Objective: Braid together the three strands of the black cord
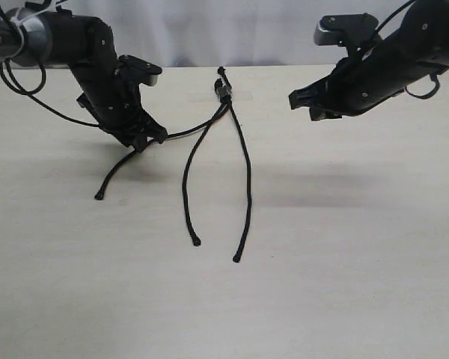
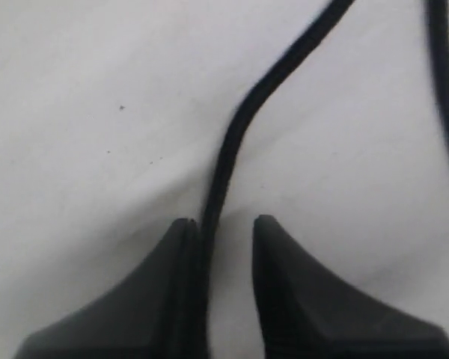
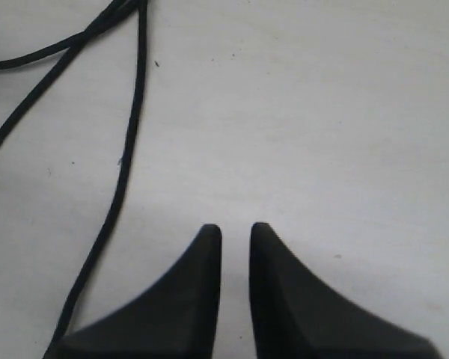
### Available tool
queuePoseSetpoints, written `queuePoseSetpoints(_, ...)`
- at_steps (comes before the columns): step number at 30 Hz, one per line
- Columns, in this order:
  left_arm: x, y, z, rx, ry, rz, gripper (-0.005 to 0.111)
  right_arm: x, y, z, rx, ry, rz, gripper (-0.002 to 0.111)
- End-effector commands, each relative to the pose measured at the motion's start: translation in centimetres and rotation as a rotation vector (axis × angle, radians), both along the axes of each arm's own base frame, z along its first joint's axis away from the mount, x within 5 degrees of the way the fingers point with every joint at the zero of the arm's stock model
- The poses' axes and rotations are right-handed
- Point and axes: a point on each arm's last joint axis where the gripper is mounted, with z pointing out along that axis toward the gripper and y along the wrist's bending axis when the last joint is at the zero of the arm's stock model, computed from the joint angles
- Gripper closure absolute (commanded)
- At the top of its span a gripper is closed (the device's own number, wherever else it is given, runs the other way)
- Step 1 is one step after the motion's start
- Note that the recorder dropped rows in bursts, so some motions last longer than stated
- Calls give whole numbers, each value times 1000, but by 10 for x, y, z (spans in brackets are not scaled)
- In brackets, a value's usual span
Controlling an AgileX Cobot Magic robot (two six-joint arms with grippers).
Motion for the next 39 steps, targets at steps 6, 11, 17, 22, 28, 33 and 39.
queuePoseSetpoints(6,-31,16,88,-123,-306,21,107,-29,89,-4,-8,-5,258,61)
queuePoseSetpoints(11,-74,39,145,-135,-549,103,107,-44,133,-16,-30,84,389,60)
queuePoseSetpoints(17,-124,46,192,-141,-786,129,107,-58,197,-75,-120,237,539,60)
queuePoseSetpoints(22,-127,46,194,-142,-788,128,107,-47,208,-112,-250,261,480,63)
queuePoseSetpoints(28,-127,46,194,-142,-790,128,107,-52,205,-108,-310,309,544,104)
queuePoseSetpoints(33,-127,46,194,-142,-790,128,107,-45,190,-52,-324,198,538,104)
queuePoseSetpoints(39,-127,46,194,-143,-789,130,107,-25,138,-6,-329,179,425,104)
